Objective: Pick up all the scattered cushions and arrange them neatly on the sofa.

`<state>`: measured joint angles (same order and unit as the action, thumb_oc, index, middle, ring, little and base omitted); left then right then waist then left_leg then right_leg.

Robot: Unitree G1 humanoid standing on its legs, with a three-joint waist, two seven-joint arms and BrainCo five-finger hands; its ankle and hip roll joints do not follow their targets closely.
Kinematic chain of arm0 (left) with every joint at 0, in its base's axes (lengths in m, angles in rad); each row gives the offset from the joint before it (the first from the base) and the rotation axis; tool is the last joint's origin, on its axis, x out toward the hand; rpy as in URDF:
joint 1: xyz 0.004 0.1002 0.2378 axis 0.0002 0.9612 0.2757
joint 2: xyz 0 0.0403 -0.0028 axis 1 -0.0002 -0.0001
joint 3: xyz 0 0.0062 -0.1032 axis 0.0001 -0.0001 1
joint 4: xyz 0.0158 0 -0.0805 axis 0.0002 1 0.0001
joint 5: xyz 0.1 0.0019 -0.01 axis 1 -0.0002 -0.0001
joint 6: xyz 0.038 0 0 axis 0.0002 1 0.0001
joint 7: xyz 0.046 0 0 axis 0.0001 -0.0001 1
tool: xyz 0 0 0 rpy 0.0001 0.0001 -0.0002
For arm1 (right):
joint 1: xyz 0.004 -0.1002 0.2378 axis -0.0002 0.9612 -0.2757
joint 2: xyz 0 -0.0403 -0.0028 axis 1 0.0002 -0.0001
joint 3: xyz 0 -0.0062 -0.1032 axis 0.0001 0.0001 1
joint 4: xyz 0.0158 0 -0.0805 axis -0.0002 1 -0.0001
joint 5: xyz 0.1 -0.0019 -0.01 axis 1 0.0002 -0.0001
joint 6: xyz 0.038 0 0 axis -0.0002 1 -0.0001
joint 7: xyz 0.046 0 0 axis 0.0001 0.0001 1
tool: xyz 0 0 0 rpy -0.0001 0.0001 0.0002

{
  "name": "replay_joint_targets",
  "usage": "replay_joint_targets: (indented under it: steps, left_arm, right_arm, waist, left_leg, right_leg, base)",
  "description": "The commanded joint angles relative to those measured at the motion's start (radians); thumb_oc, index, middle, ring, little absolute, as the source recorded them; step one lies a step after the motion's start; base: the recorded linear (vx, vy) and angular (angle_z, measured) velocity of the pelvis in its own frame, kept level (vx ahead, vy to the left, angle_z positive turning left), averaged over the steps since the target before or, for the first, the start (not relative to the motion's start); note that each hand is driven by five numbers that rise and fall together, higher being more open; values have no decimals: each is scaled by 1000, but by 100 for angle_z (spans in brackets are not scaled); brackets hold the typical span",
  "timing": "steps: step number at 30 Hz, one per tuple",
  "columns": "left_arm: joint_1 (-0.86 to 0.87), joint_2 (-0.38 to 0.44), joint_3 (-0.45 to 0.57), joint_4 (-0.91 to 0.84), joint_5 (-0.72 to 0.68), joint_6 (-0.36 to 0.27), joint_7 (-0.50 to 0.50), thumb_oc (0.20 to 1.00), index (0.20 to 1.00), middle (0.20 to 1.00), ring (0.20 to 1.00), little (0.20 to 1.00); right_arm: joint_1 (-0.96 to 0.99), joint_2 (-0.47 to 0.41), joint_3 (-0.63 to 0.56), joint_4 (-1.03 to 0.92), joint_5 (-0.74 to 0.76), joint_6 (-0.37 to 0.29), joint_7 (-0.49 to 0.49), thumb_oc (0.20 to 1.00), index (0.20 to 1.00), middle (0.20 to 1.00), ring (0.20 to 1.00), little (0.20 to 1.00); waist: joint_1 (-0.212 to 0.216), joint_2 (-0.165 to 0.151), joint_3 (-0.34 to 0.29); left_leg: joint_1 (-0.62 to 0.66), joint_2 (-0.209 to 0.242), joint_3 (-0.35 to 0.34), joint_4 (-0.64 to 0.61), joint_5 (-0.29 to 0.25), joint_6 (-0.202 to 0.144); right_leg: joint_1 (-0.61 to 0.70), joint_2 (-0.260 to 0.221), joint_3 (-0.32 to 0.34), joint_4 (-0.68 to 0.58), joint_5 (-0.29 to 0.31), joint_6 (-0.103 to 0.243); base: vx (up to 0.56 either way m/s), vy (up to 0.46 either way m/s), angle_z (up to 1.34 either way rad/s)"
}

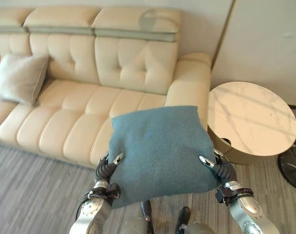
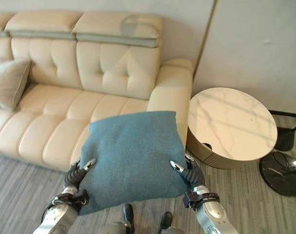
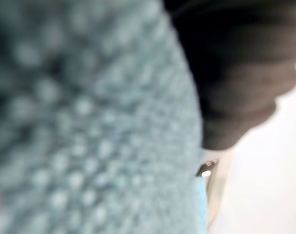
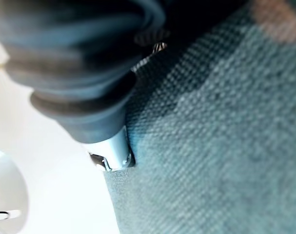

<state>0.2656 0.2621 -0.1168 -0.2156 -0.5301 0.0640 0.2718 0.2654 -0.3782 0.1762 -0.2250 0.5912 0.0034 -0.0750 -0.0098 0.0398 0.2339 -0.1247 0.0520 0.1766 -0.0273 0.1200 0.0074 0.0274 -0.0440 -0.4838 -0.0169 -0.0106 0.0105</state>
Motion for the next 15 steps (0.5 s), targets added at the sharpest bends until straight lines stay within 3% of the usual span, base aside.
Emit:
replay_joint_targets:
  steps: [1,6,12,13,15]
  left_arm:
    - [-29,44,-9,-145,-1,-110,-93,200,200,200,200,200]
    - [-4,49,18,-160,2,-118,-84,200,200,200,200,200]
    - [15,45,41,-170,0,-125,-57,200,200,200,200,200]
    - [0,51,36,-169,9,-125,-46,200,200,200,200,200]
    - [-8,58,33,-168,17,-125,-41,200,200,200,200,200]
  right_arm:
    - [-106,40,34,-124,29,-116,72,200,200,200,200,200]
    - [-121,46,47,-122,0,-108,74,200,200,200,200,200]
    - [-118,65,40,-129,-31,-104,65,200,200,200,200,200]
    - [-118,77,40,-130,-45,-106,57,200,200,200,200,200]
    - [-117,83,40,-131,-50,-105,54,200,200,200,200,200]
  waist:
    - [-38,-66,-43]
    - [-21,-67,-51]
    - [1,-90,-58]
    - [1,-87,-51]
    - [-3,-85,-45]
  left_leg:
    - [104,23,143,-16,-98,-81]
    - [128,6,137,-60,-119,-70]
    - [148,-28,123,-60,-159,-32]
    - [155,-46,98,-60,-176,-13]
    - [161,-56,83,-60,-185,2]
  right_leg:
    - [33,-7,39,-70,-95,30]
    - [32,-21,32,-70,-71,56]
    - [58,-61,18,-53,-48,86]
    - [28,-92,26,54,-64,93]
    - [2,-118,34,131,-70,98]
  base:
    - [40,238,89]
    - [52,243,42]
    - [56,248,30]
    - [30,220,30]
    - [34,286,24]
